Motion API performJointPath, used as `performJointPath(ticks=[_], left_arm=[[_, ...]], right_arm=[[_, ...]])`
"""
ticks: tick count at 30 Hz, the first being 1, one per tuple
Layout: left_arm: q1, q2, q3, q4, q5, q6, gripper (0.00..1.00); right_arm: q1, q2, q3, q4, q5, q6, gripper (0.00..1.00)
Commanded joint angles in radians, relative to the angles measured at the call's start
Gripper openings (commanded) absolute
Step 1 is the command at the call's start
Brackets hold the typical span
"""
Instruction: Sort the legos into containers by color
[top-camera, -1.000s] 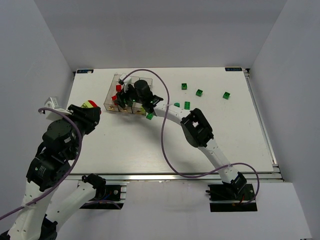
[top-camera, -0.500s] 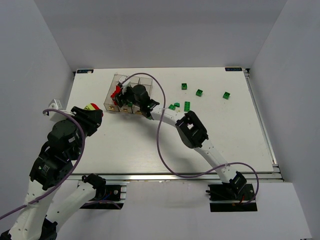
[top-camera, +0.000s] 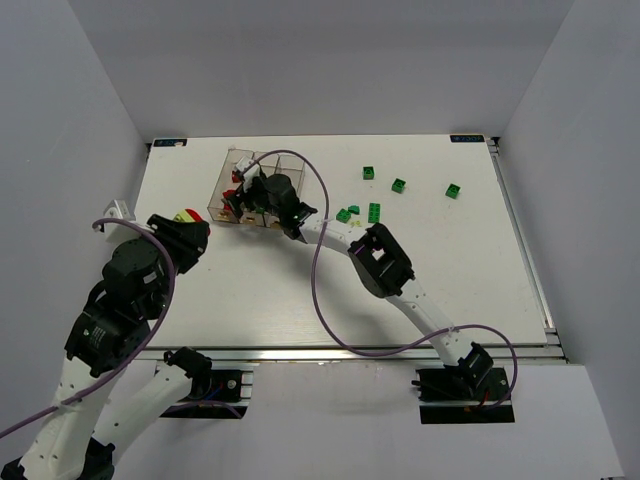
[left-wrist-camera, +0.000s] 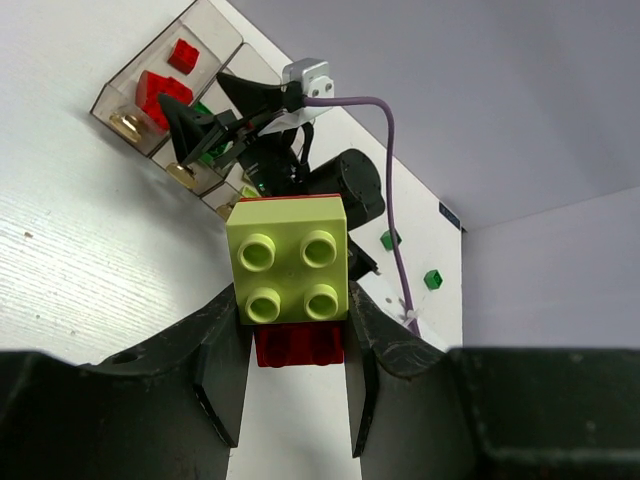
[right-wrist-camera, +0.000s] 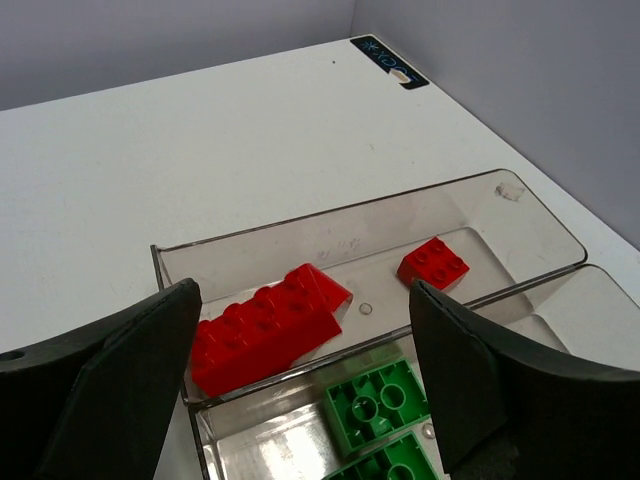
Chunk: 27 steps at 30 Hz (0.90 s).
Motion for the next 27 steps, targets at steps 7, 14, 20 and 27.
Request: performJointPath(ticks=[7, 14, 20, 27], left_arm=[[0.0, 0.036, -0.037, 0.07, 0.045, -0.024, 0.0], [0.0, 0.063, -0.149, 0.317, 0.237, 0.006, 0.0], [0.0, 0.177, -0.281, 0.606, 0.649, 0.14, 0.0], [0.0, 0.215, -0.395, 0.919, 0.959, 0.306, 0.0]], right_arm=[[-0.032, -0.299, -0.232, 0.057, -0.201, -0.056, 0.89], [-0.141, -0.668, -0.459, -0.321, -0.382, -0.123, 0.89], [-0.427, -0.856, -0.529, -0.568, -0.812, 0.11, 0.61], [-0.521, -0.986, -0.603, -0.886, -1.082, 0.147, 0.73]])
